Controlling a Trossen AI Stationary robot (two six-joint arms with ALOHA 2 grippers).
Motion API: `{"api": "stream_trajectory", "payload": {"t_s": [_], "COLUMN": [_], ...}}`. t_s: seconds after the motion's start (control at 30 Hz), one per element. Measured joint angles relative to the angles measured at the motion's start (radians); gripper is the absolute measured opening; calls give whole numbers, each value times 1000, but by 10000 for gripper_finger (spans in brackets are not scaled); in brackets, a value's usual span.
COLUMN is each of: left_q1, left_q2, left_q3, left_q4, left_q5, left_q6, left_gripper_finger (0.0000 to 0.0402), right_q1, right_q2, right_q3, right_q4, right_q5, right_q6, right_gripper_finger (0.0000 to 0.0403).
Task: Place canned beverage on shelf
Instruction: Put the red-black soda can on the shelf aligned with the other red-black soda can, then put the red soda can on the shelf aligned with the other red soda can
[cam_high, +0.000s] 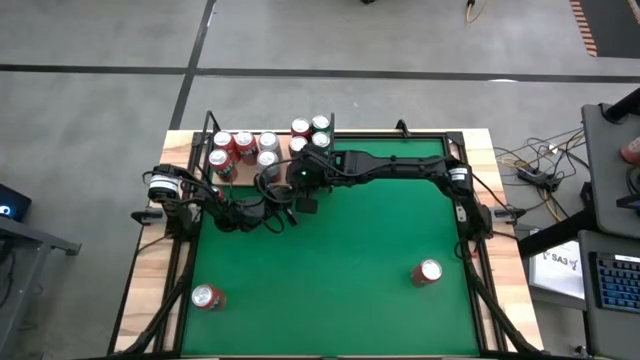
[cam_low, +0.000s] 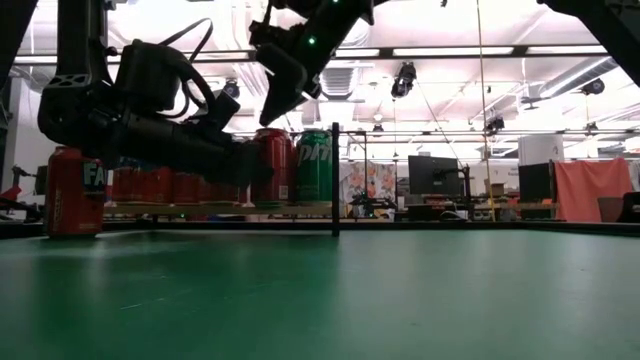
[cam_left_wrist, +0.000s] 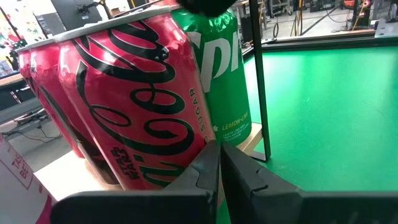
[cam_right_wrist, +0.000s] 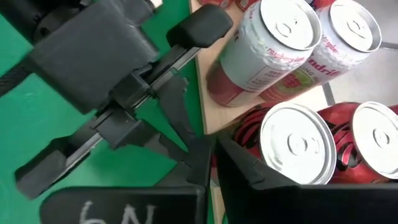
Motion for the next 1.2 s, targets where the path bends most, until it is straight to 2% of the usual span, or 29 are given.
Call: {"api": "stream_trajectory", "payload": {"t_s": [0.27,0.77,0.97,1.2], "left_q1": [0,0,-5,-64], "left_q2": [0,0,-5,-41], "left_q3": [-1,-10,-45,-61], "left_q4": [0,-11,5,13], "left_q5": [2,2,1,6], "left_q6": [0,4,-17,-25], "left_gripper_finger": [0,0,0,0], "right_q1": [-26,-37,-35,-22], "right_q2": [1,1,-7,-12], "right_q3": [-42,-42,-21,45], "right_q4": [42,40,8,-42], "right_q5": [1,9,10,10], "right_q6": [16,23,23,23], "right_gripper_finger": [13,12,12,12]}}
